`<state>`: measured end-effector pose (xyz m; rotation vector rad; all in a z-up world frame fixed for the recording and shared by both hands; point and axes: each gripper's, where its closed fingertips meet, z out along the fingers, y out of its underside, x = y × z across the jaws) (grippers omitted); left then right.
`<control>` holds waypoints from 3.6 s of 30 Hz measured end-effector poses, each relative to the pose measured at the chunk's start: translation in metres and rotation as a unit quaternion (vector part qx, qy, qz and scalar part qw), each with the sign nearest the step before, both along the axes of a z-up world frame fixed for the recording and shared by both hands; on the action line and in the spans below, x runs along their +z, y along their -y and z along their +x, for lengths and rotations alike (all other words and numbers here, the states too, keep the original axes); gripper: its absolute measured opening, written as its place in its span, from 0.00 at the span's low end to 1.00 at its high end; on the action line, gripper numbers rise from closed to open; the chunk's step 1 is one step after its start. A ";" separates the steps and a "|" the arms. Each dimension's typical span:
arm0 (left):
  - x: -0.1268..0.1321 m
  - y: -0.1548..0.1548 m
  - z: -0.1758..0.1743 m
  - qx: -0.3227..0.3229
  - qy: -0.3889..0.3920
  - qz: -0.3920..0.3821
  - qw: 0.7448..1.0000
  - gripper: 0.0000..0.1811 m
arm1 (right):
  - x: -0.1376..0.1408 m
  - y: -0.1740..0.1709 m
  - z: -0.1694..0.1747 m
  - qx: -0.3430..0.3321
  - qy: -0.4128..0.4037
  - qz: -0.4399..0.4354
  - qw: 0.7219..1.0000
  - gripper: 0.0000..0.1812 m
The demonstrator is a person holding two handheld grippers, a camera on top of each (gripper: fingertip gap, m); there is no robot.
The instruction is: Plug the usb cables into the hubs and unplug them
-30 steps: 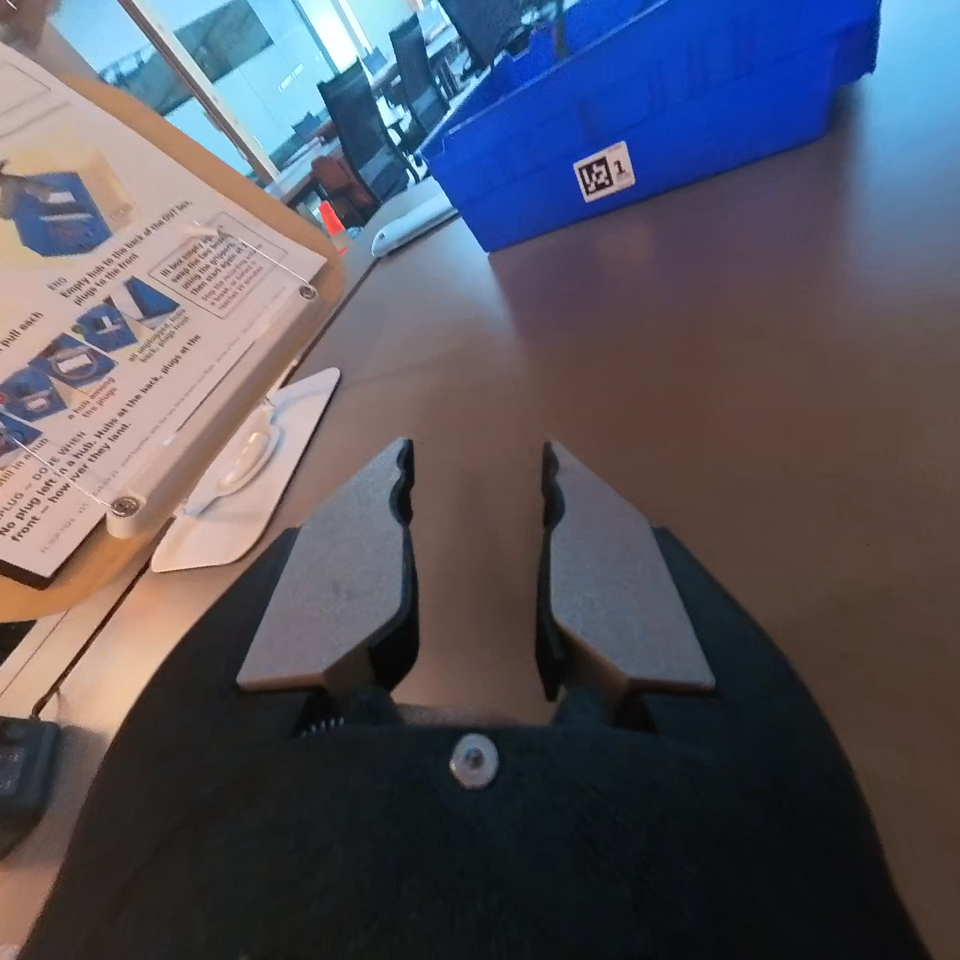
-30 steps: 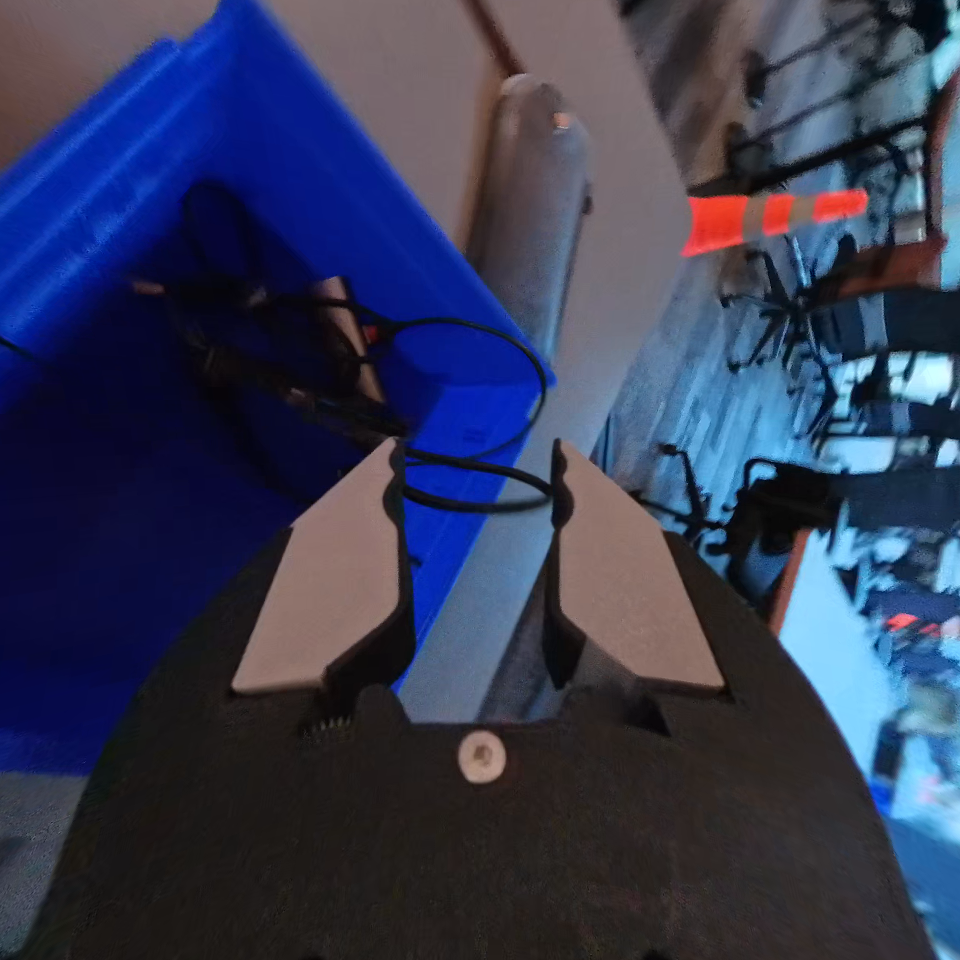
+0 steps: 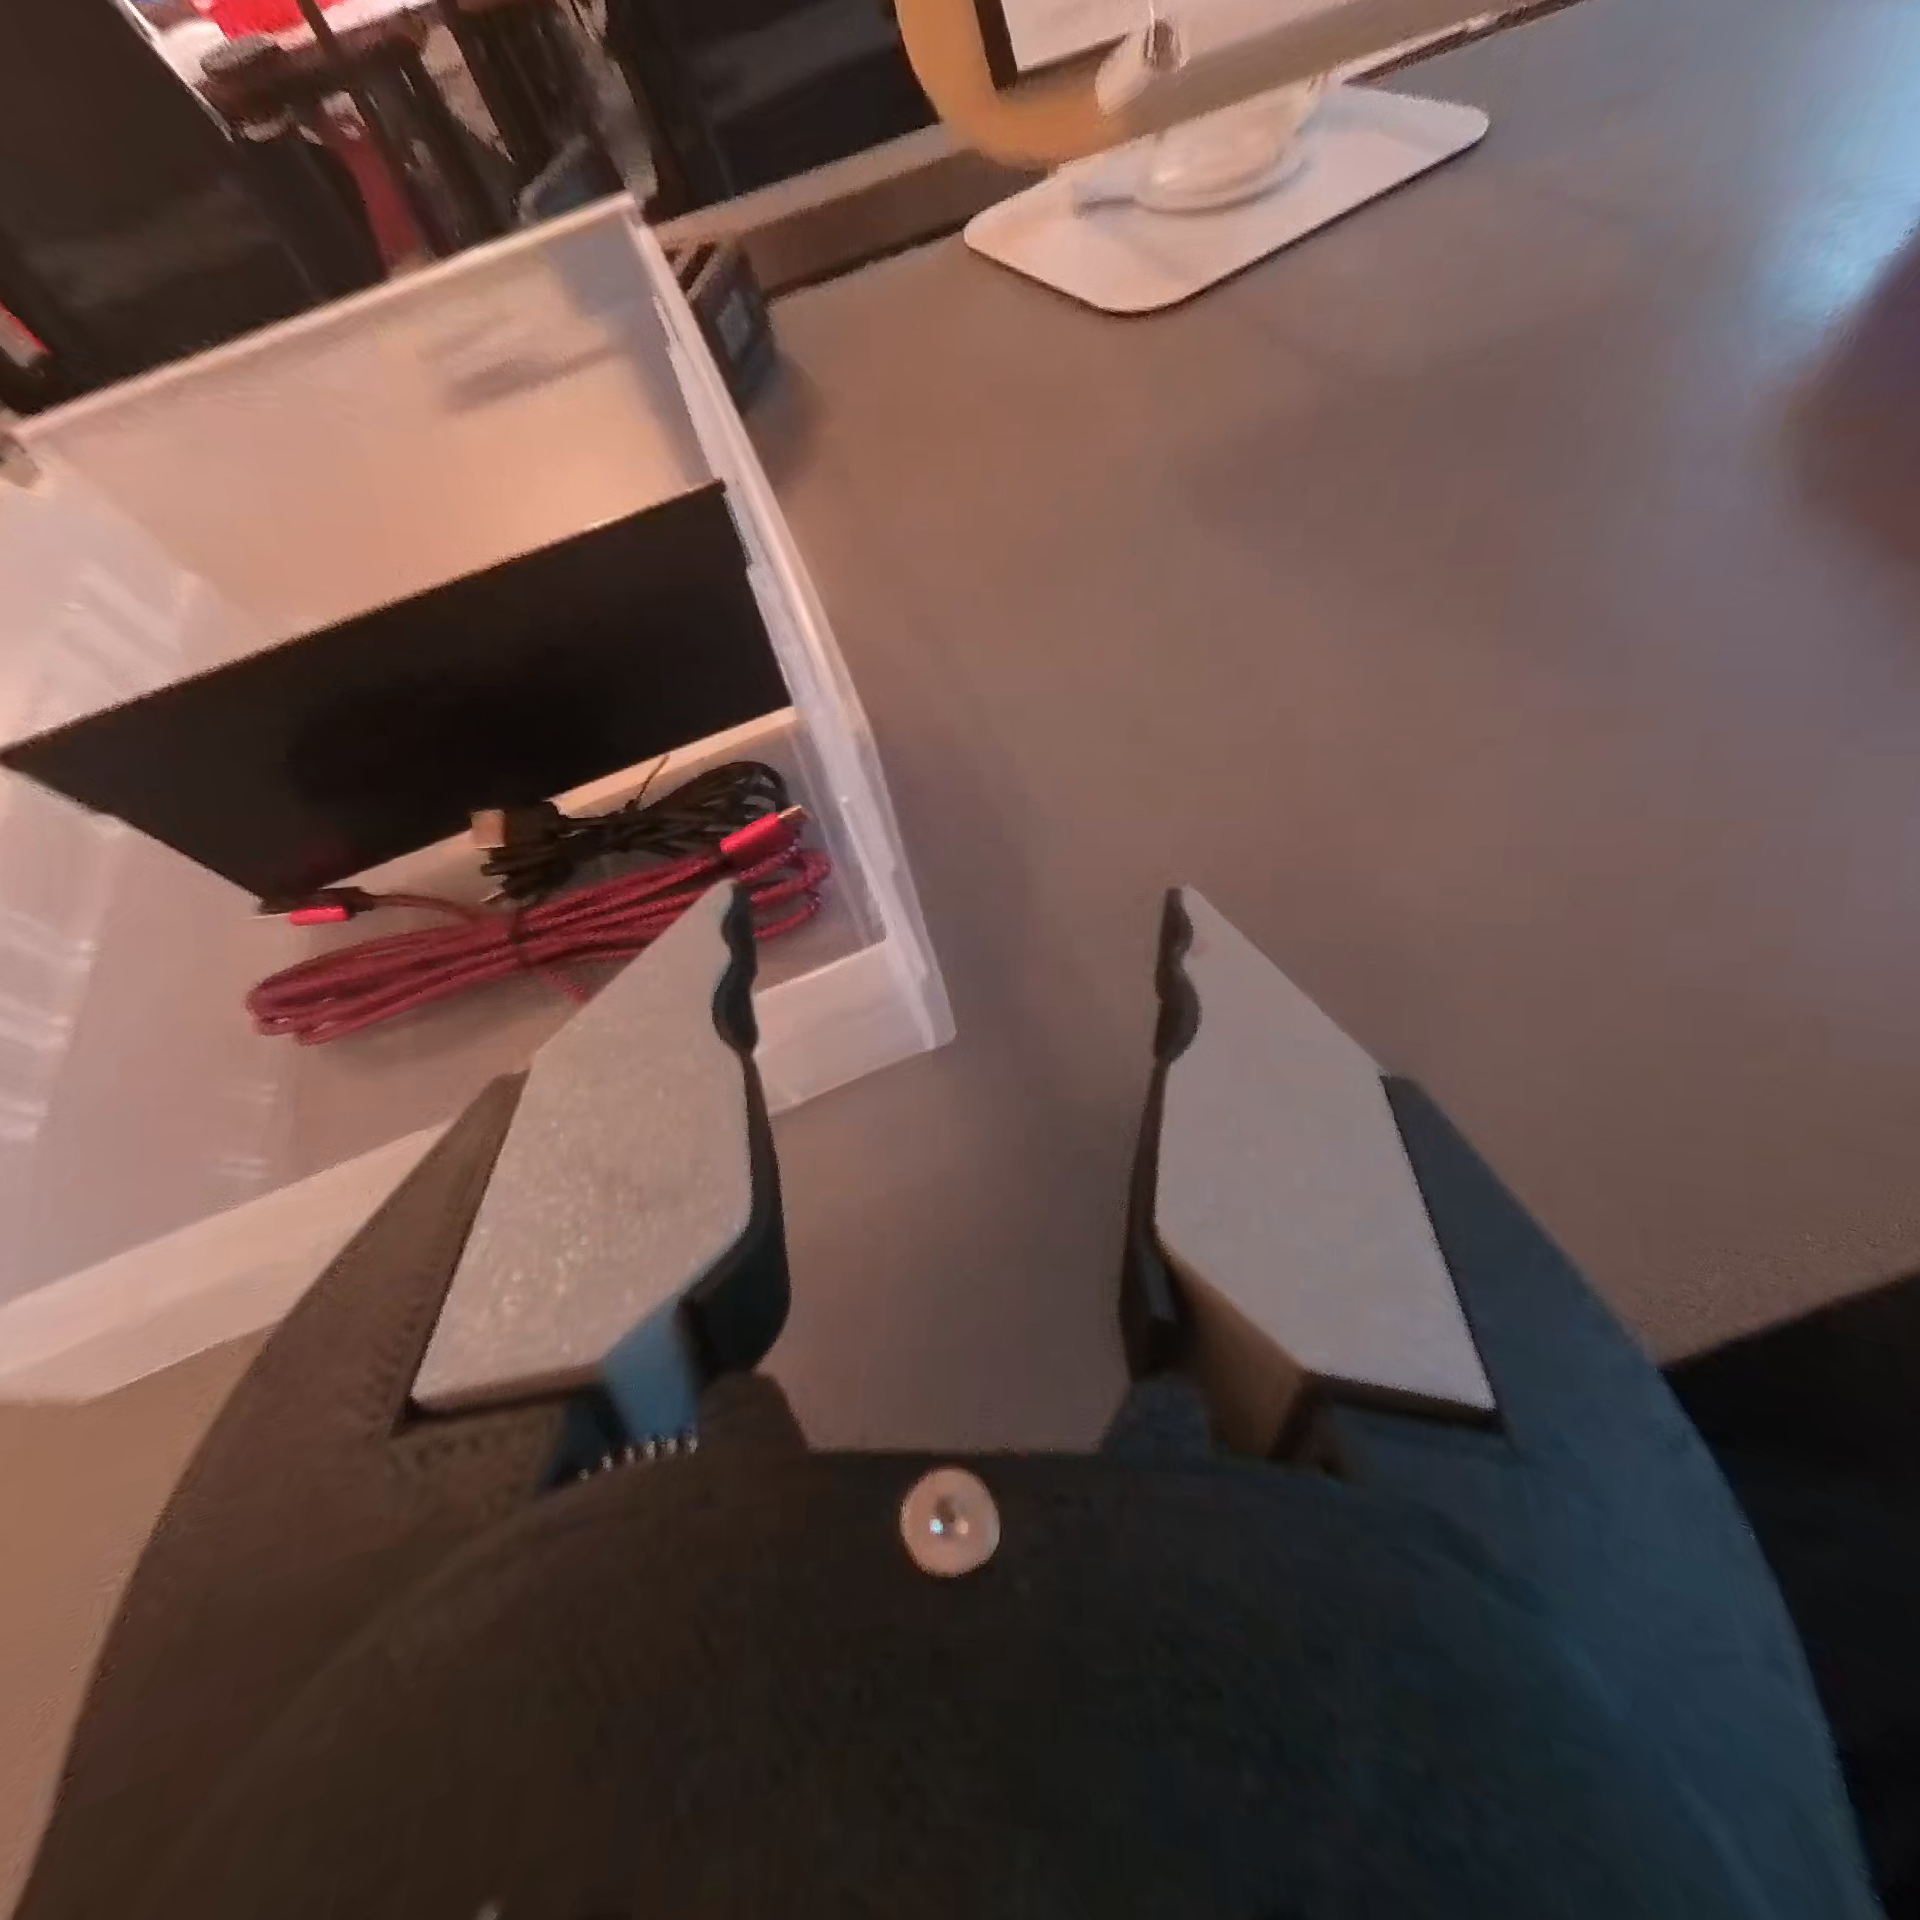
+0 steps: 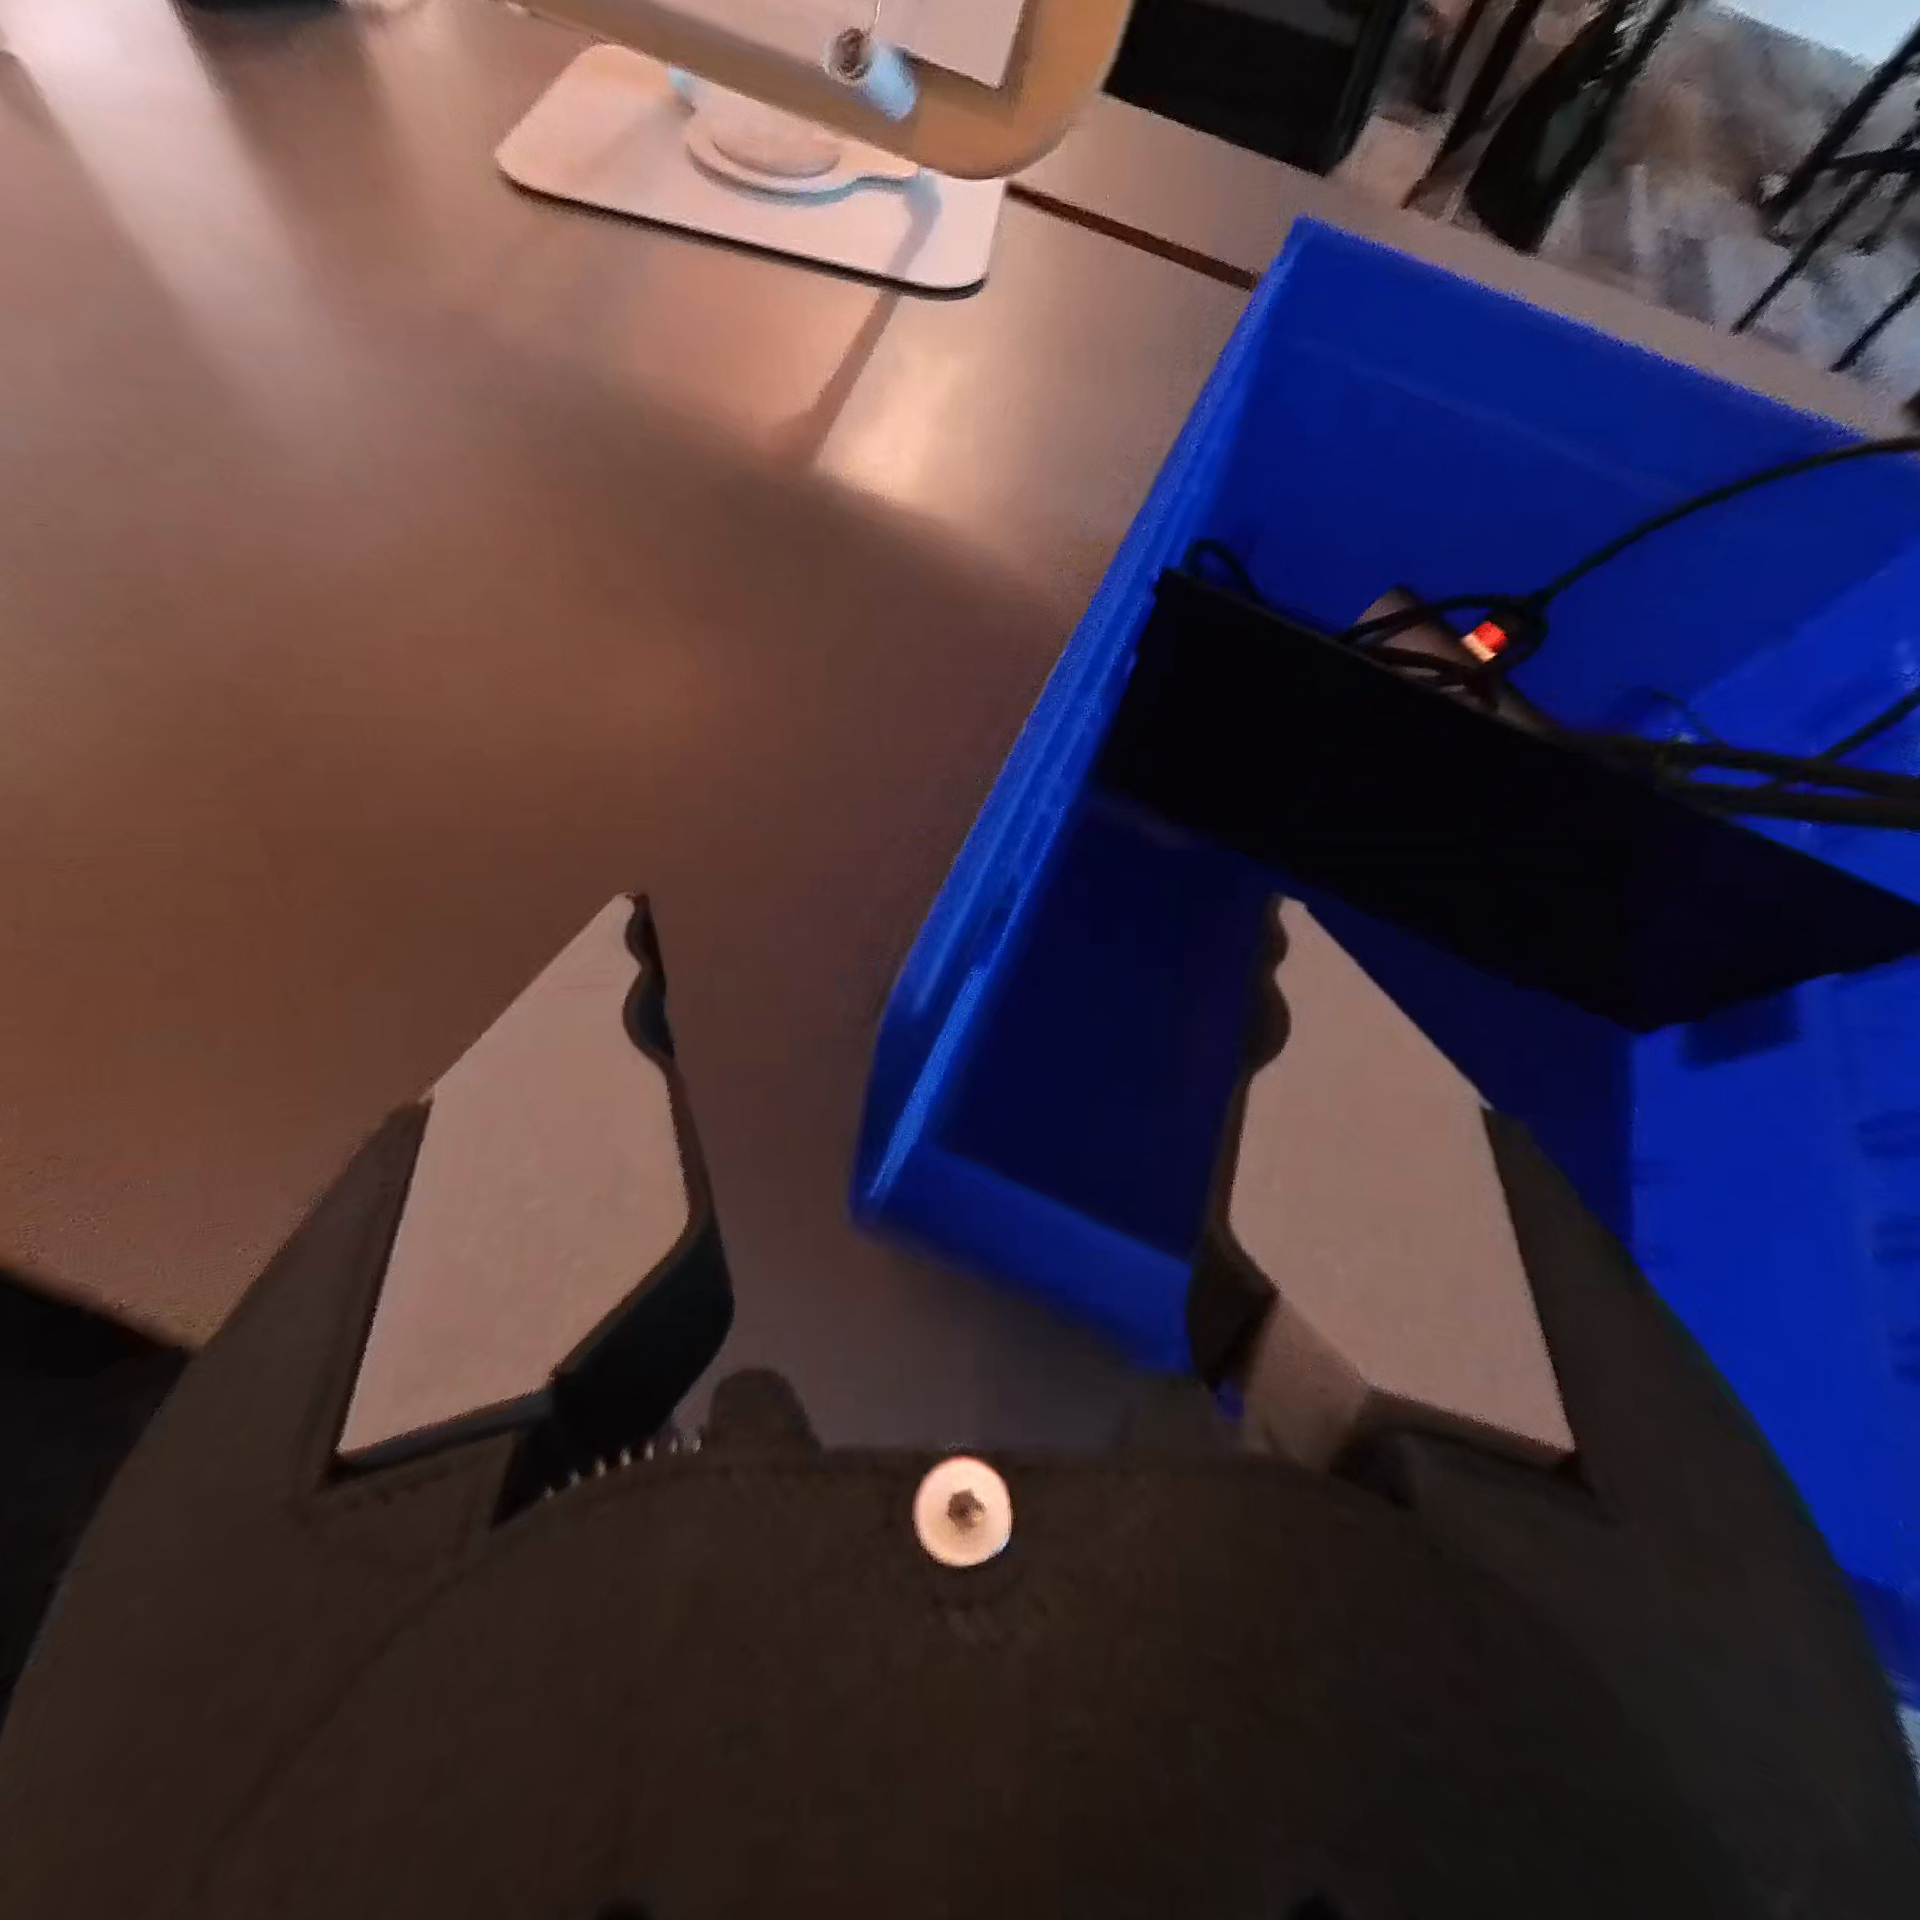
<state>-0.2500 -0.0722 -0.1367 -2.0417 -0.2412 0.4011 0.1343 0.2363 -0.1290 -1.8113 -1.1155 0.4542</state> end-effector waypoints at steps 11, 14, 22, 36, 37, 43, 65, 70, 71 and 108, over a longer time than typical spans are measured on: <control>-0.009 -0.015 -0.065 0.063 -0.108 -0.053 0.991 0.03 | -0.019 -0.002 -0.043 -0.042 0.037 -0.007 0.998 0.20; -0.005 0.004 -0.084 0.063 -0.044 -0.006 0.997 0.02 | -0.019 0.021 -0.066 -0.030 0.045 -0.004 0.999 0.21; 0.054 0.042 -0.098 0.073 -0.050 0.056 0.995 0.03 | -0.016 0.128 -0.191 0.075 -0.019 -0.072 0.994 0.36; 0.133 0.077 -0.078 0.080 -0.109 0.159 0.978 0.04 | 0.006 0.332 -0.415 0.223 -0.022 -0.014 0.974 0.41; 0.135 0.080 -0.078 0.083 -0.112 0.160 0.977 0.04 | 0.011 0.343 -0.410 0.239 -0.019 -0.017 0.971 0.42; 0.148 0.084 -0.066 0.083 -0.129 0.166 0.974 0.03 | 0.048 0.332 -0.334 0.313 -0.038 -0.035 0.948 0.43; 0.091 -0.114 0.291 -0.373 -0.146 0.110 0.910 0.04 | 0.116 0.064 -0.030 0.117 -0.039 -0.002 0.992 0.34; 0.048 -0.142 0.326 -0.392 -0.124 0.076 0.908 0.05 | 0.092 0.042 -0.004 0.065 0.066 0.040 0.995 0.33; 0.042 -0.147 0.327 -0.391 -0.119 0.066 0.910 0.05 | 0.092 0.042 -0.003 0.065 0.066 0.039 0.995 0.32; -0.033 0.035 0.001 -0.052 0.003 -0.172 0.984 0.43 | 0.006 0.019 0.060 0.012 0.304 -0.060 0.951 0.01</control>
